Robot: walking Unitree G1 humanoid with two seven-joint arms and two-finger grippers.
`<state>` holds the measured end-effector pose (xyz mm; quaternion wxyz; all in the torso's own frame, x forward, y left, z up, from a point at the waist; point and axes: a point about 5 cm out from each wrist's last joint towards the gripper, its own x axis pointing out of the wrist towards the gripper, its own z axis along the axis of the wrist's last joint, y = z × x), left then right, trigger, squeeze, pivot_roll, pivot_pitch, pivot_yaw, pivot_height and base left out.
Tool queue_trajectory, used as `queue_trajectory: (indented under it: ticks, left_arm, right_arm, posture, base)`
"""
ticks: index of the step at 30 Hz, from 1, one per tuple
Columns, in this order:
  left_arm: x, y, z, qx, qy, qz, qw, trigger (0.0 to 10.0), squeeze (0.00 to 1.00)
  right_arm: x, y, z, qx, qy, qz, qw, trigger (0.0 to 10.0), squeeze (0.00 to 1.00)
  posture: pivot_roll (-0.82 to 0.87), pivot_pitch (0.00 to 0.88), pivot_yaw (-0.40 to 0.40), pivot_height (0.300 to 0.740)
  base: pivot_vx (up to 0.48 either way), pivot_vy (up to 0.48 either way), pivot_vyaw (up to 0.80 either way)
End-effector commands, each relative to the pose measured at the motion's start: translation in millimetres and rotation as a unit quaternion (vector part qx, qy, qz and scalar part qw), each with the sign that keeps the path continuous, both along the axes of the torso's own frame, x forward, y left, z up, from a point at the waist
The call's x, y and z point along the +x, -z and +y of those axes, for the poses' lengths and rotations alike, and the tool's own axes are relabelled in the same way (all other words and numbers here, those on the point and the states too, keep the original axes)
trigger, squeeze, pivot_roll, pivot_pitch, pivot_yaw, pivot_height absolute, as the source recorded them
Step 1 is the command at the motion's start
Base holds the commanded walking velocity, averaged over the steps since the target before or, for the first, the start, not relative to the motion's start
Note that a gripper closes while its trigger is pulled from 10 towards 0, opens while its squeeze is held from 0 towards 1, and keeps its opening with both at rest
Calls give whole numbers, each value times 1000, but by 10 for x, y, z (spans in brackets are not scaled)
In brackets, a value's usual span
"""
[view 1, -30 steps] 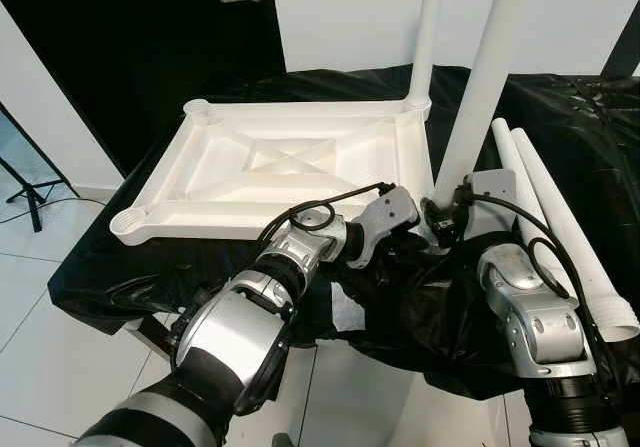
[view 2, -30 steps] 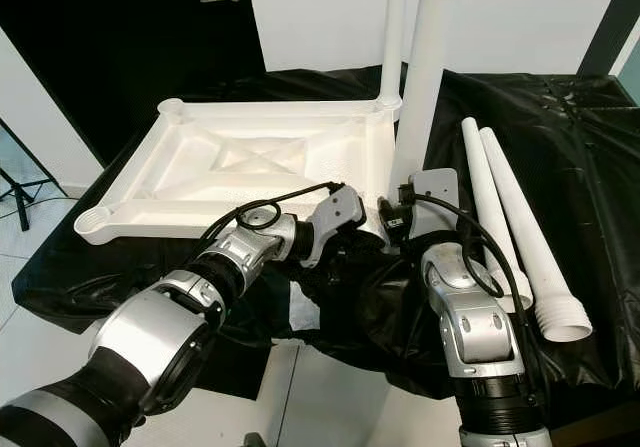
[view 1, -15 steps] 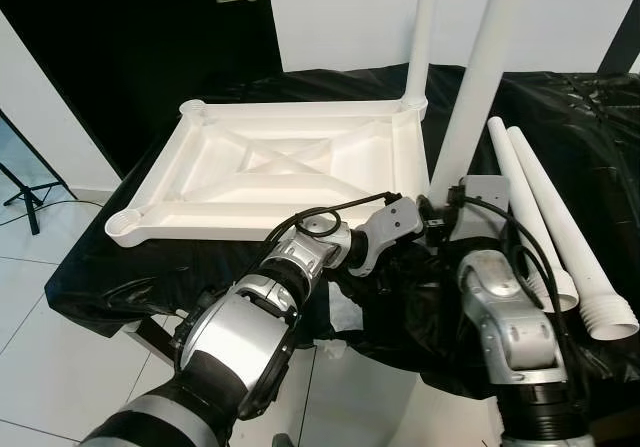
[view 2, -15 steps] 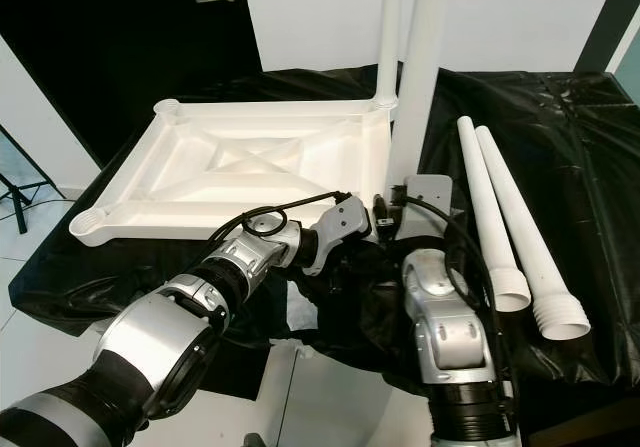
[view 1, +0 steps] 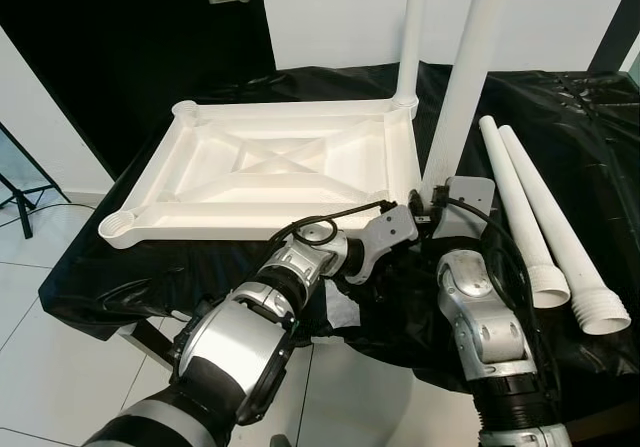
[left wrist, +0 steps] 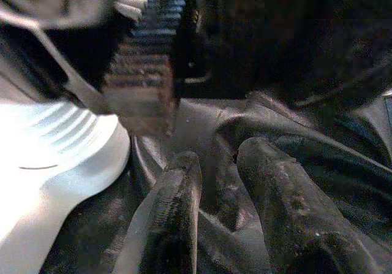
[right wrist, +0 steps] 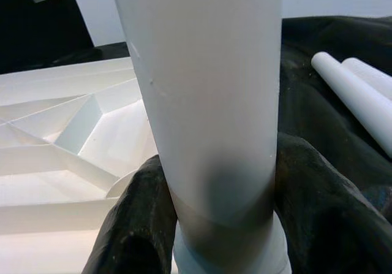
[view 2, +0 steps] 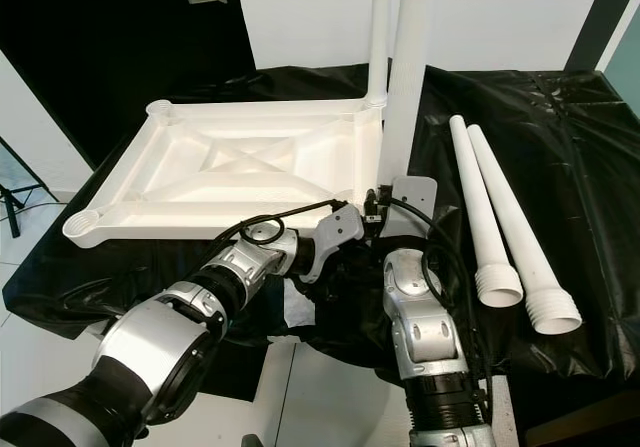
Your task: Building children table
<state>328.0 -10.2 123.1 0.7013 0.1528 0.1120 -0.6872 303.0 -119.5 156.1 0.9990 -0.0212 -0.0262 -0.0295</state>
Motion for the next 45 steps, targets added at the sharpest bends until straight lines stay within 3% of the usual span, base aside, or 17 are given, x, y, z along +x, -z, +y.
queue_trajectory:
  ticks: [1,5,10,13,14,16,26,27,28,30,31,32,33,34,36,43,45]
  left_arm:
    - [177,49,80,1,-189,-64,980,10000,106]
    - [191,38,99,-6,-195,-62,979,10000,110]
    - [222,-106,135,-84,-185,-32,979,10000,114]
    - [222,-106,135,-84,-185,-32,979,10000,114]
    - [217,-161,165,-116,-162,-20,980,10000,125]
    - [225,-177,191,-123,-160,-21,979,10000,141]
    - [373,-192,359,-72,-248,-76,963,10000,114]
    - [379,-190,365,-69,-253,-79,962,10000,114]
    - [379,-190,365,-69,-253,-79,962,10000,114]
    - [382,-190,371,-67,-256,-85,961,10000,110]
    - [382,-190,371,-67,-256,-85,961,10000,110]
    - [382,-189,372,-67,-256,-87,961,10000,114]
    - [380,-187,374,-67,-255,-88,961,10000,110]
    - [380,-187,374,-67,-255,-88,961,10000,110]
    - [375,-182,383,-69,-253,-90,961,10000,114]
    - [339,-112,429,-65,-239,-79,965,10000,114]
    - [310,-79,433,-67,-225,-69,970,10000,110]
  right_arm:
    - [14,3,137,5,-20,-1,1000,10000,0]
    - [13,-5,108,0,-23,-7,1000,10000,0]
    - [-44,4,-11,-14,-16,-4,1000,10000,0]
    - [-44,4,-11,-14,-16,-4,1000,10000,0]
    - [-83,24,-78,-22,-6,1,1000,10000,0]
    - [-107,36,-126,-24,2,5,1000,10000,0]
    - [-200,33,-387,-28,54,14,998,10000,0]
    - [-201,27,-410,-28,59,15,998,7882,0]
    - [-201,27,-410,-28,59,15,998,7882,0]
    - [-203,15,-447,-28,67,15,997,6235,0]
    - [-203,15,-447,-28,67,15,997,6235,0]
    - [-206,7,-459,-27,69,15,997,4078,0]
    - [-210,2,-465,-26,70,15,997,3216,0]
    - [-210,2,-465,-26,70,15,997,3216,0]
    - [-231,0,-485,-23,72,17,997,1059,0]
    - [-325,10,-590,-17,92,28,995,745,0]
    - [-362,13,-626,-17,100,31,994,157,0]
  posture:
    - [-105,0,75,740]
    - [-106,0,68,740]
    - [-130,0,63,740]
    - [-130,0,63,740]
    - [-143,0,65,740]
    - [-149,0,67,740]
    - [-172,0,76,740]
    - [-178,0,78,740]
    - [-178,0,78,740]
    - [-181,0,79,740]
    - [-181,0,79,740]
    - [-183,0,81,740]
    - [-183,0,82,740]
    - [-183,0,82,740]
    - [-184,0,84,740]
    - [-186,0,87,740]
    - [-190,0,88,740]
  base:
    - [0,0,0]
    - [0,0,0]
    - [0,0,0]
    - [0,0,0]
    - [0,0,0]
    - [0,0,0]
    - [0,0,0]
    - [0,0,0]
    - [0,0,0]
    - [0,0,0]
    - [0,0,0]
    - [0,0,0]
    - [0,0,0]
    - [0,0,0]
    - [0,0,0]
    - [0,0,0]
    - [0,0,0]
